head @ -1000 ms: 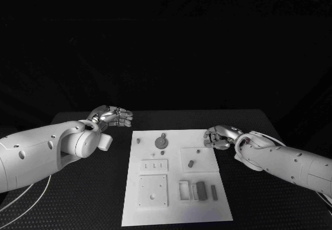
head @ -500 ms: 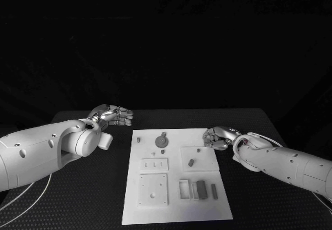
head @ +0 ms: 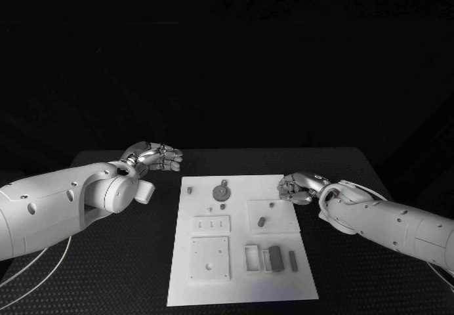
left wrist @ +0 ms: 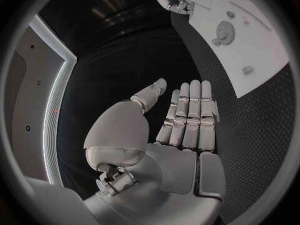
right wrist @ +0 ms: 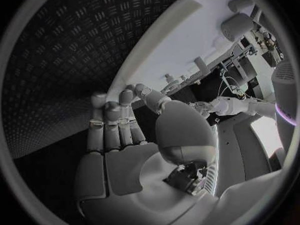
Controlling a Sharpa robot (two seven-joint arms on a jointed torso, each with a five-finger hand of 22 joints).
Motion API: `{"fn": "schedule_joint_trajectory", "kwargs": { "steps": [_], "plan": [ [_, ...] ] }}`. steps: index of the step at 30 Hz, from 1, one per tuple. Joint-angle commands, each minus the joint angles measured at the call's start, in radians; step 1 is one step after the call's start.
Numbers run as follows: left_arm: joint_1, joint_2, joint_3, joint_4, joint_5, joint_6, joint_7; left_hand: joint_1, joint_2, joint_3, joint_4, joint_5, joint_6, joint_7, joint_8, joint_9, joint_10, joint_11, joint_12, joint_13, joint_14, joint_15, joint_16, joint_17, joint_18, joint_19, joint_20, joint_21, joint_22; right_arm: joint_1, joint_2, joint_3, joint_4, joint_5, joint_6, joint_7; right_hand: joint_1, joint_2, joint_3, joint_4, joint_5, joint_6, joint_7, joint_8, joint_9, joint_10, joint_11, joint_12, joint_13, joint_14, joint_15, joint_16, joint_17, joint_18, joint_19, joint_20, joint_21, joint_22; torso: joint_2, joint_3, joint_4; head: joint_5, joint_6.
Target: Assemble the parts on the task board
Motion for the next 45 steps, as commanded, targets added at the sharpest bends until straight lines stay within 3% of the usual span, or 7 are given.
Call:
{"fn": "schedule_joint_trajectory", "kwargs": {
  "steps": [1, 5, 12, 16, 19, 34, 45],
  "plan": [
    [0.001, 0.001, 0.001, 0.002, -0.003, 0.014, 0.005, -0.005, 0.003, -0.006, 0.000, 0.004, 0.002, 0.004, -0.005, 0.000, 0.004, 0.001, -0.006, 0.001, 0.005, 0.002, -0.004, 0.001, 0.011, 0.006, -0.001, -0.004, 0.002, -0.004, 0.000, -0.002, -0.001, -0.008, -0.002, 0.003, 0.002, 0.014, 0.000, -0.007, 0.004, 0.158, 0.012, 0.005, 0.002, -0.002, -0.012, 0.005, -0.001, 0.000, -0.008, 0.007, 0.001, 0.021, 0.005, -0.005, 0.006, 0.016, 0.000, -0.0002, -0.0001, -0.002, 0.000],
    [0.001, 0.000, 0.001, 0.001, -0.003, 0.014, 0.005, -0.005, 0.003, -0.006, 0.000, 0.004, 0.002, 0.004, -0.005, 0.000, 0.004, 0.001, -0.006, 0.001, 0.005, 0.002, -0.005, 0.001, 0.011, 0.006, -0.001, -0.004, 0.002, -0.004, -0.001, -0.002, 0.000, -0.007, -0.008, 0.001, 0.000, 0.003, -0.003, -0.013, 0.004, 0.152, 0.013, 0.001, 0.002, -0.003, -0.011, 0.005, -0.002, -0.001, -0.009, 0.006, 0.001, 0.021, 0.004, -0.005, 0.006, 0.016, -0.001, -0.0003, 0.0009, -0.004, 0.000],
    [0.001, 0.001, 0.001, 0.002, -0.003, 0.015, 0.005, -0.005, 0.003, -0.006, 0.000, 0.004, 0.002, 0.004, -0.005, 0.000, 0.003, 0.001, -0.006, 0.002, 0.005, 0.002, -0.005, 0.002, 0.011, 0.006, -0.001, -0.004, 0.002, -0.004, 0.000, -0.002, 0.001, 0.006, -0.021, -0.002, -0.012, -0.068, -0.010, -0.020, 0.003, 0.068, 0.041, -0.051, -0.017, -0.015, 0.013, 0.002, -0.004, -0.007, 0.011, 0.002, -0.001, 0.021, 0.002, -0.003, 0.001, 0.012, 0.000, -0.0002, -0.0005, -0.003, 0.002],
    [0.001, 0.001, 0.001, 0.002, -0.003, 0.015, 0.005, -0.005, 0.003, -0.006, 0.000, 0.004, 0.002, 0.004, -0.005, 0.000, 0.003, 0.001, -0.006, 0.002, 0.005, 0.002, -0.005, 0.002, 0.011, 0.006, -0.001, -0.004, 0.002, -0.004, -0.001, -0.002, 0.001, 0.006, -0.021, -0.002, -0.012, -0.079, -0.010, -0.019, 0.004, 0.060, 0.045, -0.055, -0.018, -0.018, 0.017, 0.003, -0.003, -0.008, 0.016, 0.002, -0.001, 0.021, 0.002, -0.003, 0.000, 0.011, 0.000, 0.0001, -0.0005, -0.004, 0.002],
    [0.001, 0.001, 0.001, 0.002, -0.003, 0.015, 0.005, -0.005, 0.003, -0.006, 0.000, 0.004, 0.002, 0.004, -0.005, 0.000, 0.003, 0.001, -0.006, 0.002, 0.005, 0.002, -0.005, 0.002, 0.011, 0.006, -0.001, -0.004, 0.002, -0.004, -0.001, -0.002, 0.001, 0.006, -0.020, 0.001, -0.008, -0.072, -0.007, -0.016, 0.004, 0.071, 0.044, -0.049, -0.015, -0.019, 0.017, 0.005, -0.002, -0.008, 0.017, 0.003, 0.000, 0.021, 0.003, -0.002, -0.001, 0.011, -0.001, 0.0000, 0.0001, -0.004, 0.001],
    [0.000, 0.002, 0.001, -0.001, -0.004, 0.015, 0.005, -0.005, 0.004, -0.006, 0.000, 0.004, 0.002, 0.004, -0.005, 0.001, 0.003, 0.001, -0.007, 0.002, 0.005, 0.002, -0.006, 0.003, 0.011, 0.006, -0.001, -0.005, 0.002, -0.005, -0.001, -0.002, 0.000, -0.027, -0.027, 0.000, 0.021, 0.015, 0.004, -0.038, 0.004, 0.183, 0.003, 0.014, 0.025, 0.003, -0.020, 0.019, -0.003, 0.004, -0.014, 0.019, 0.006, 0.021, 0.010, -0.006, 0.012, 0.017, 0.000, -0.0003, 0.0002, -0.009, -0.001],
    [-0.002, 0.003, 0.001, -0.002, -0.004, 0.015, 0.005, -0.005, 0.004, -0.006, 0.000, 0.004, 0.002, 0.004, -0.006, 0.001, 0.004, 0.001, -0.007, 0.002, 0.005, 0.002, -0.007, 0.004, 0.011, 0.007, -0.001, -0.005, 0.002, -0.005, 0.001, -0.002, 0.002, -0.006, -0.044, 0.014, 0.023, 0.042, -0.003, -0.045, 0.004, 0.221, -0.015, 0.033, 0.043, 0.040, -0.037, 0.033, -0.002, 0.026, -0.029, 0.044, 0.019, 0.021, 0.027, -0.016, 0.031, 0.018, 0.000, 0.0001, -0.0003, -0.010, -0.003]
  ]
}}
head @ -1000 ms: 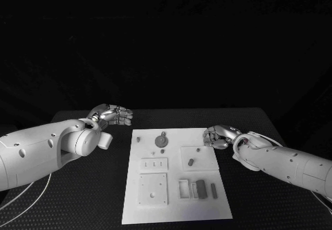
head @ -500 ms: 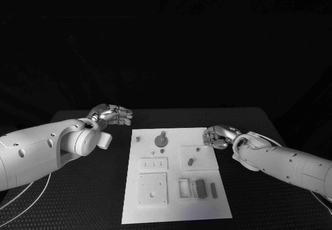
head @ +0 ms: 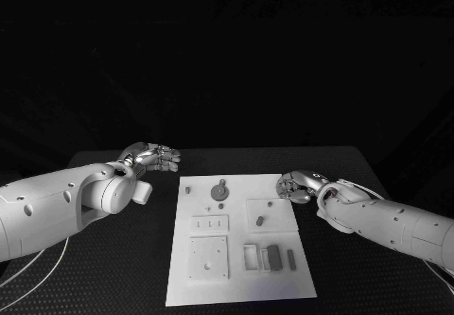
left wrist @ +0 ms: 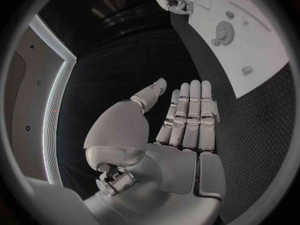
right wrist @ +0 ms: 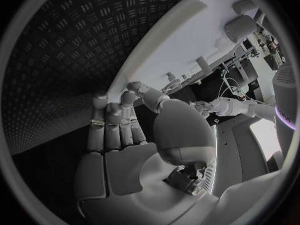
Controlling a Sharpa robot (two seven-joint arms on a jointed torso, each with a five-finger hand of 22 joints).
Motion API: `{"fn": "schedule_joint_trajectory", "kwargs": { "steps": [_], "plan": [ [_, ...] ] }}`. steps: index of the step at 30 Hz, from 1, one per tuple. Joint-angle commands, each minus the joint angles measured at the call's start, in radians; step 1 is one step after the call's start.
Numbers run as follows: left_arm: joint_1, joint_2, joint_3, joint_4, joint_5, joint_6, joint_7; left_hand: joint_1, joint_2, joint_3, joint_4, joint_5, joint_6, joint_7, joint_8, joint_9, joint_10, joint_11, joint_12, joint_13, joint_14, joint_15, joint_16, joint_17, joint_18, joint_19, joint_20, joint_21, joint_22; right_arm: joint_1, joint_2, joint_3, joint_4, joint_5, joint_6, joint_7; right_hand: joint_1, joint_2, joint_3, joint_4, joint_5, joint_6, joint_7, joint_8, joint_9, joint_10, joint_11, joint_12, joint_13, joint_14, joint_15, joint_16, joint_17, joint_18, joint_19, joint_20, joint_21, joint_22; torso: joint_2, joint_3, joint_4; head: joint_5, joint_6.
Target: Assemble the parts on the task board
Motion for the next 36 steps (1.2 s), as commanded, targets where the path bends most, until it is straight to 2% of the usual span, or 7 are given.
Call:
{"fn": "schedule_joint_trajectory", "kwargs": {
  "steps": [1, 16, 24, 30, 33, 34, 36],
  "plan": [
    [0.000, 0.002, 0.001, 0.001, -0.003, 0.013, 0.007, -0.005, 0.004, -0.006, 0.000, 0.004, 0.002, 0.004, -0.006, 0.001, 0.004, 0.001, -0.007, 0.002, 0.005, 0.002, -0.007, 0.001, 0.011, 0.007, -0.001, -0.005, 0.001, -0.002, 0.001, -0.001, 0.003, 0.009, -0.009, 0.015, -0.001, 0.010, -0.004, -0.003, 0.004, 0.190, 0.017, 0.005, 0.004, 0.008, -0.004, 0.005, 0.000, 0.007, -0.002, 0.005, 0.002, 0.004, 0.010, 0.001, 0.005, 0.018, 0.000, 0.0002, -0.0002, -0.001, 0.000],
    [0.000, 0.005, 0.001, 0.000, -0.028, 0.016, -0.012, -0.008, 0.009, -0.006, 0.003, 0.004, 0.012, 0.000, -0.001, 0.003, 0.013, -0.003, -0.004, 0.005, 0.007, 0.002, -0.010, 0.005, 0.011, 0.008, -0.001, -0.007, 0.003, -0.002, 0.003, -0.001, 0.021, 0.125, -0.041, -0.026, -0.001, 0.005, -0.012, -0.006, 0.004, 0.211, 0.004, 0.020, 0.021, 0.038, -0.017, 0.015, 0.003, 0.027, -0.013, 0.021, 0.014, 0.004, 0.028, -0.011, 0.022, 0.017, 0.000, 0.0005, -0.0005, 0.000, 0.004],
    [0.000, 0.011, 0.001, -0.003, -0.081, 0.062, -0.054, -0.041, 0.013, -0.016, 0.023, 0.003, 0.062, -0.022, 0.019, 0.012, 0.059, -0.025, 0.013, 0.020, 0.025, -0.005, -0.012, 0.021, 0.011, 0.016, -0.006, -0.008, 0.009, 0.003, -0.003, 0.004, 0.065, 0.133, -0.044, -0.071, -0.001, 0.001, -0.015, -0.008, 0.004, 0.216, -0.002, 0.026, 0.028, 0.049, -0.022, 0.021, 0.006, 0.035, -0.018, 0.026, 0.017, 0.004, 0.036, -0.015, 0.027, 0.017, -0.001, 0.0001, -0.0006, 0.001, 0.007],
    [0.001, 0.021, 0.001, 0.014, -0.146, 0.135, -0.151, -0.093, 0.005, -0.034, 0.057, 0.001, 0.084, -0.031, 0.020, 0.010, 0.078, -0.034, 0.016, 0.028, 0.037, -0.011, -0.014, 0.035, 0.006, 0.017, -0.012, -0.012, 0.012, 0.037, -0.004, 0.009, 0.122, 0.132, -0.027, -0.119, 0.000, -0.004, -0.016, -0.009, 0.004, 0.220, -0.005, 0.029, 0.032, 0.055, -0.025, 0.025, 0.009, 0.039, -0.020, 0.029, 0.019, 0.004, 0.039, -0.017, 0.029, 0.016, -0.001, -0.0003, -0.0015, 0.006, 0.017],
    [0.001, 0.036, 0.002, 0.031, -0.208, 0.088, -0.177, -0.121, -0.013, -0.046, 0.070, 0.000, 0.075, -0.027, 0.011, 0.005, 0.075, -0.031, 0.012, 0.029, 0.035, -0.010, -0.017, 0.039, 0.005, 0.016, -0.013, -0.015, 0.013, 0.069, -0.010, 0.009, 0.168, 0.109, -0.015, -0.153, 0.001, -0.005, -0.016, -0.010, 0.004, 0.221, -0.006, 0.030, 0.033, 0.056, -0.026, 0.025, 0.009, 0.040, -0.021, 0.029, 0.019, 0.004, 0.040, -0.018, 0.030, 0.016, -0.002, -0.0014, 0.0007, 0.005, 0.023],
    [0.001, 0.045, 0.004, 0.034, -0.210, 0.079, -0.197, -0.122, -0.022, -0.046, 0.069, 0.000, 0.052, -0.023, -0.004, -0.002, 0.074, -0.031, 0.010, 0.030, 0.035, -0.011, -0.019, 0.042, 0.005, 0.016, -0.014, -0.016, 0.014, 0.088, -0.010, 0.010, 0.188, 0.107, -0.003, -0.176, 0.002, -0.005, -0.016, -0.010, 0.004, 0.221, -0.006, 0.031, 0.034, 0.057, -0.027, 0.026, 0.010, 0.041, -0.021, 0.030, 0.020, 0.004, 0.040, -0.018, 0.030, 0.016, -0.003, -0.0015, 0.0005, 0.004, 0.028],
    [0.001, 0.057, 0.005, 0.033, -0.211, 0.079, -0.221, -0.124, -0.025, -0.046, 0.070, 0.000, 0.051, -0.022, -0.007, -0.004, 0.074, -0.030, 0.009, 0.031, 0.035, -0.011, -0.020, 0.044, 0.005, 0.016, -0.013, -0.017, 0.015, 0.108, -0.007, 0.010, 0.212, 0.095, 0.009, -0.204, 0.002, -0.005, -0.016, -0.010, 0.004, 0.222, -0.006, 0.031, 0.034, 0.057, -0.027, 0.026, 0.010, 0.041, -0.021, 0.030, 0.020, 0.004, 0.041, -0.019, 0.030, 0.016, -0.004, -0.0021, -0.0013, 0.005, 0.032]
  ]
}}
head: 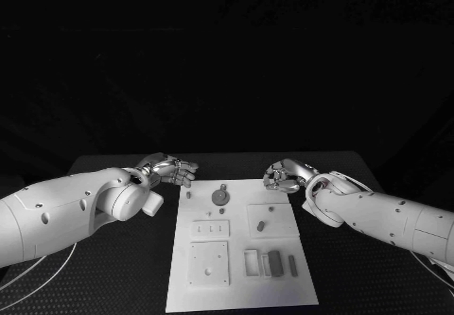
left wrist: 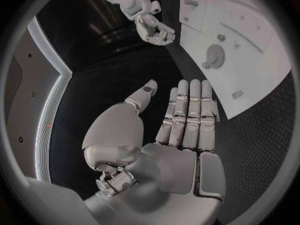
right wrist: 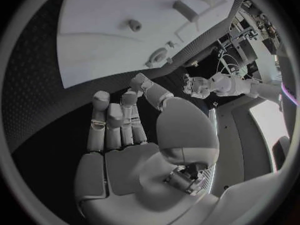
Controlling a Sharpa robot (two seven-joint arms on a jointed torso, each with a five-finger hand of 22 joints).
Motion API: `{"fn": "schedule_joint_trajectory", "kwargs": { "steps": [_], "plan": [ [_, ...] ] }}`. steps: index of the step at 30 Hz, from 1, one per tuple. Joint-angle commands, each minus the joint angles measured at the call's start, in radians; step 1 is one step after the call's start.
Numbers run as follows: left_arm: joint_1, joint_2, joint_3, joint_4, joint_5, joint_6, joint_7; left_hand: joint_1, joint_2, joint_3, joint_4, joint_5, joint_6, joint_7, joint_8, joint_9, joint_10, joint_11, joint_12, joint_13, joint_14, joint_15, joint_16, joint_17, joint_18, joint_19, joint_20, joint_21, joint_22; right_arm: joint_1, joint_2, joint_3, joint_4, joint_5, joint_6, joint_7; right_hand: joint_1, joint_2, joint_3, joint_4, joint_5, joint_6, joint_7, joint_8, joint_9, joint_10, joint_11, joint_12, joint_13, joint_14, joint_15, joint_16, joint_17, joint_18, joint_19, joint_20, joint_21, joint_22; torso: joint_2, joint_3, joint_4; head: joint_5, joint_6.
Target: Assemble the parts on the task board
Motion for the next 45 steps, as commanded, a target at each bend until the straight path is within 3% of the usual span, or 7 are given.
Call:
{"fn": "schedule_joint_trajectory", "kwargs": {
  "steps": [1, 9, 14, 19, 21, 35, 45],
  "plan": [
    [0.001, 0.020, 0.003, 0.003, -0.069, 0.009, -0.097, -0.008, -0.004, 0.003, 0.007, 0.000, -0.001, 0.003, -0.002, -0.002, 0.002, 0.003, -0.004, 0.002, 0.004, 0.002, -0.005, 0.003, 0.012, 0.000, -0.005, -0.005, 0.002, 0.028, 0.002, 0.000, 0.044, -0.037, 0.044, -0.100, 0.002, 0.004, -0.006, 0.000, 0.004, 0.114, 0.037, 0.027, 0.033, 0.009, -0.001, 0.004, 0.002, 0.009, -0.001, 0.007, 0.002, -0.001, 0.009, -0.001, 0.007, 0.016, -0.002, -0.0012, -0.0014, 0.001, 0.011],
    [0.001, 0.064, 0.003, 0.011, -0.103, -0.013, -0.150, -0.022, -0.007, 0.002, 0.018, 0.000, 0.011, 0.003, -0.001, -0.003, -0.006, 0.006, -0.010, 0.004, -0.001, 0.004, -0.012, 0.009, 0.011, -0.004, -0.004, -0.008, 0.004, 0.068, 0.023, 0.000, 0.115, -0.060, 0.080, -0.155, 0.002, 0.004, -0.006, 0.000, 0.004, 0.114, 0.037, 0.027, 0.034, 0.010, -0.002, 0.004, 0.002, 0.010, -0.001, 0.008, 0.002, -0.001, 0.010, -0.002, 0.007, 0.016, -0.009, -0.0025, -0.0051, 0.018, 0.021],
    [0.001, 0.084, 0.003, 0.022, -0.107, -0.013, -0.149, -0.031, -0.012, -0.001, 0.024, -0.002, 0.011, 0.004, -0.003, -0.005, -0.006, 0.007, -0.010, 0.009, -0.001, 0.004, -0.013, 0.013, 0.011, -0.003, -0.003, -0.008, 0.007, 0.086, 0.047, 0.000, 0.127, -0.067, 0.092, -0.162, 0.002, 0.004, -0.006, 0.000, 0.004, 0.114, 0.037, 0.027, 0.034, 0.011, -0.002, 0.005, 0.002, 0.011, -0.002, 0.008, 0.002, -0.001, 0.010, -0.002, 0.008, 0.016, -0.008, -0.0018, -0.0048, 0.027, 0.026],
    [0.001, 0.096, 0.003, 0.031, -0.106, -0.009, -0.144, -0.037, -0.013, -0.003, 0.029, -0.002, 0.016, 0.002, -0.002, -0.006, -0.002, 0.004, -0.007, 0.014, 0.003, 0.003, -0.011, 0.019, 0.012, -0.001, -0.004, -0.007, 0.010, 0.087, 0.062, 0.000, 0.142, -0.071, 0.100, -0.166, 0.002, 0.003, -0.006, 0.000, 0.004, 0.114, 0.037, 0.027, 0.034, 0.011, -0.002, 0.005, 0.002, 0.011, -0.002, 0.008, 0.003, -0.001, 0.011, -0.002, 0.008, 0.016, -0.008, -0.0037, -0.0040, 0.035, 0.027],
    [0.000, 0.101, 0.003, 0.034, -0.097, -0.008, -0.140, -0.038, -0.013, -0.003, 0.031, -0.002, 0.018, 0.001, -0.001, -0.006, -0.001, 0.003, -0.006, 0.016, 0.004, 0.002, -0.011, 0.021, 0.013, 0.000, -0.005, -0.007, 0.011, 0.087, 0.071, 0.000, 0.151, -0.078, 0.103, -0.166, 0.002, 0.003, -0.006, 0.000, 0.004, 0.114, 0.037, 0.027, 0.034, 0.012, -0.002, 0.005, 0.002, 0.011, -0.002, 0.008, 0.003, -0.001, 0.011, -0.002, 0.008, 0.016, -0.007, -0.0026, -0.0043, 0.036, 0.026],
    [0.000, 0.123, 0.004, 0.027, -0.076, 0.006, -0.131, -0.054, -0.007, -0.008, 0.042, -0.002, 0.019, 0.001, -0.004, -0.008, -0.004, 0.003, -0.006, 0.025, 0.008, 0.000, -0.010, 0.033, 0.013, 0.001, -0.006, -0.007, 0.016, 0.087, 0.114, -0.003, 0.170, -0.082, 0.122, -0.161, 0.000, 0.004, -0.006, 0.001, 0.004, 0.113, 0.037, 0.027, 0.035, 0.012, -0.002, 0.005, 0.003, 0.012, -0.003, 0.009, 0.003, -0.001, 0.012, -0.003, 0.008, 0.015, -0.007, -0.0018, -0.0074, 0.034, 0.027],
    [0.000, 0.124, 0.004, 0.026, -0.073, 0.016, -0.144, -0.073, -0.006, -0.014, 0.058, -0.002, 0.021, 0.000, -0.005, -0.010, -0.005, 0.002, -0.006, 0.032, 0.009, -0.001, -0.012, 0.041, 0.012, -0.002, -0.007, -0.011, 0.019, 0.087, 0.120, -0.003, 0.190, -0.081, 0.112, -0.156, 0.000, 0.005, -0.006, 0.001, 0.004, 0.112, 0.036, 0.027, 0.036, 0.013, -0.002, 0.005, 0.003, 0.012, -0.003, 0.009, 0.003, -0.001, 0.012, -0.003, 0.008, 0.015, -0.008, -0.0020, -0.0041, 0.034, 0.023]
  ]
}}
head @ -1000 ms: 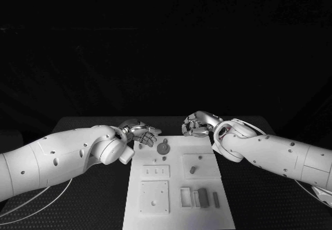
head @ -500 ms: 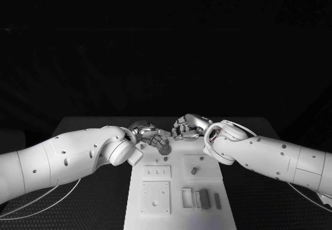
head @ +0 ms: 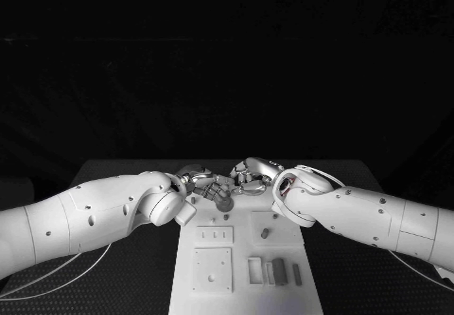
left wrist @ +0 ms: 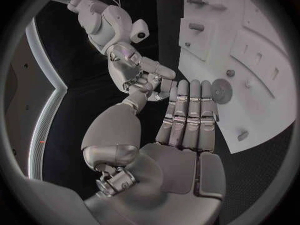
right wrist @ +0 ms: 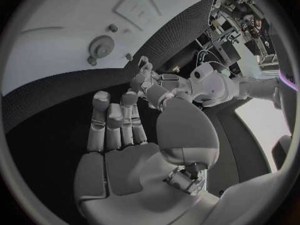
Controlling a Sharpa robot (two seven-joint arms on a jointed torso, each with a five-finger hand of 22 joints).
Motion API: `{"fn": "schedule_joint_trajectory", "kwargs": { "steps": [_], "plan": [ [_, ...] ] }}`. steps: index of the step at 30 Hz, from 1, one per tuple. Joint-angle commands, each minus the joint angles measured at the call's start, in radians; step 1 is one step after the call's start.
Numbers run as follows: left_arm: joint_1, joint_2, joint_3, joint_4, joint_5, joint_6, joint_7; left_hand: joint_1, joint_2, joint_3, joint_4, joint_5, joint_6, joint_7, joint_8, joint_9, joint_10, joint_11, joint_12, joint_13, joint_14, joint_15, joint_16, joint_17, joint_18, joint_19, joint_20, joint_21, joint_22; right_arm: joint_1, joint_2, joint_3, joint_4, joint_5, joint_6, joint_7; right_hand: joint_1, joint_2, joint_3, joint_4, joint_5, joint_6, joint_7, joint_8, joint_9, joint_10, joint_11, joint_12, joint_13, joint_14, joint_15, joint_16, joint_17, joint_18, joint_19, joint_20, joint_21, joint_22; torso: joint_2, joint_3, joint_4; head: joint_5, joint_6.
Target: Assemble the parts on the task board
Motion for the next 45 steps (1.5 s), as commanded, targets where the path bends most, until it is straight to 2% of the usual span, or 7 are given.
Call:
{"fn": "schedule_joint_trajectory", "kwargs": {
  "steps": [1, 9, 22, 29, 35, 38, 45],
  "plan": [
    [0.001, 0.004, 0.001, 0.001, 0.010, 0.021, -0.007, -0.012, -0.001, -0.002, 0.007, -0.002, 0.006, -0.001, -0.006, -0.002, -0.003, 0.000, -0.002, 0.002, 0.009, -0.001, -0.004, 0.001, 0.012, -0.002, -0.007, -0.006, 0.001, 0.000, 0.004, 0.000, 0.010, -0.011, 0.005, 0.006, -0.003, 0.007, -0.005, 0.002, 0.004, 0.108, 0.040, 0.027, 0.036, 0.006, -0.002, 0.005, 0.001, 0.007, -0.002, 0.005, 0.001, -0.001, 0.009, 0.000, 0.004, 0.015, -0.001, -0.0002, 0.0018, 0.002, -0.001],
    [0.000, 0.006, 0.001, -0.002, 0.009, 0.034, -0.008, -0.016, 0.002, -0.002, 0.012, -0.002, 0.008, -0.001, -0.005, -0.002, -0.002, 0.000, -0.001, 0.004, 0.010, -0.002, -0.004, 0.004, 0.012, -0.002, -0.007, -0.007, 0.002, 0.000, 0.013, 0.000, 0.010, -0.011, 0.011, 0.008, -0.003, 0.008, -0.005, 0.002, 0.004, 0.108, 0.040, 0.026, 0.036, 0.006, -0.003, 0.005, 0.001, 0.007, -0.002, 0.005, 0.001, -0.001, 0.009, 0.000, 0.004, 0.015, 0.001, -0.0003, -0.0005, 0.002, -0.004],
    [0.000, 0.013, 0.001, 0.003, 0.009, 0.032, -0.004, -0.004, 0.015, 0.004, 0.004, -0.002, 0.019, -0.006, -0.001, -0.001, 0.007, -0.005, 0.004, 0.013, 0.015, -0.004, -0.004, 0.013, 0.012, -0.001, -0.009, -0.007, 0.006, -0.001, 0.041, -0.002, -0.006, -0.010, 0.017, 0.012, -0.004, 0.008, -0.005, 0.002, 0.004, 0.108, 0.040, 0.026, 0.036, 0.006, -0.003, 0.005, 0.002, 0.008, -0.002, 0.005, 0.002, -0.001, 0.009, 0.000, 0.005, 0.015, 0.000, -0.0003, 0.0014, 0.001, -0.007],
    [0.000, 0.007, 0.001, 0.004, 0.008, 0.028, -0.008, 0.023, 0.050, 0.012, -0.018, -0.002, 0.042, -0.016, 0.010, 0.004, 0.026, -0.015, 0.015, 0.026, 0.030, -0.011, 0.004, 0.031, 0.009, 0.003, -0.013, -0.006, 0.013, -0.001, 0.038, -0.002, -0.007, -0.010, 0.019, 0.011, -0.005, 0.009, -0.005, 0.002, 0.004, 0.108, 0.040, 0.026, 0.037, 0.007, -0.003, 0.005, 0.002, 0.008, -0.002, 0.006, 0.002, -0.001, 0.009, -0.001, 0.005, 0.015, 0.000, -0.0007, -0.0001, 0.002, -0.007],
    [0.000, 0.006, 0.001, 0.004, 0.005, 0.034, -0.009, 0.053, 0.091, 0.024, -0.055, 0.000, 0.064, -0.026, 0.018, 0.006, 0.045, -0.025, 0.024, 0.042, 0.041, -0.018, 0.010, 0.053, 0.004, 0.012, -0.020, -0.002, 0.022, -0.001, 0.038, -0.002, -0.008, -0.011, 0.019, 0.008, -0.005, 0.009, -0.004, 0.002, 0.004, 0.107, 0.040, 0.026, 0.037, 0.007, -0.003, 0.005, 0.002, 0.008, -0.002, 0.006, 0.002, -0.001, 0.009, -0.001, 0.005, 0.015, 0.000, -0.0007, -0.0004, 0.001, -0.007],
    [0.000, 0.006, 0.001, 0.001, 0.005, 0.050, -0.007, 0.066, 0.100, 0.043, -0.062, 0.001, 0.072, -0.029, 0.019, 0.005, 0.050, -0.028, 0.026, 0.048, 0.045, -0.021, 0.010, 0.061, 0.002, 0.016, -0.024, -0.001, 0.025, -0.001, 0.039, -0.002, -0.010, -0.011, 0.020, 0.009, -0.005, 0.009, -0.004, 0.002, 0.004, 0.107, 0.040, 0.026, 0.037, 0.007, -0.003, 0.005, 0.002, 0.008, -0.003, 0.006, 0.002, -0.001, 0.009, -0.001, 0.005, 0.014, 0.000, -0.0006, -0.0002, 0.001, -0.008],
    [0.000, 0.008, 0.001, -0.007, 0.004, 0.057, -0.011, 0.070, 0.104, 0.067, -0.070, 0.002, 0.088, -0.039, 0.021, 0.004, 0.059, -0.033, 0.029, 0.060, 0.051, -0.024, 0.007, 0.074, -0.003, 0.019, -0.028, -0.002, 0.031, -0.002, 0.044, -0.002, -0.018, -0.023, 0.017, 0.005, -0.005, 0.009, -0.004, 0.002, 0.004, 0.107, 0.040, 0.026, 0.037, 0.007, -0.003, 0.005, 0.002, 0.008, -0.003, 0.006, 0.002, -0.001, 0.010, -0.001, 0.005, 0.014, 0.000, -0.0001, -0.0003, 0.001, -0.008]
  ]
}}
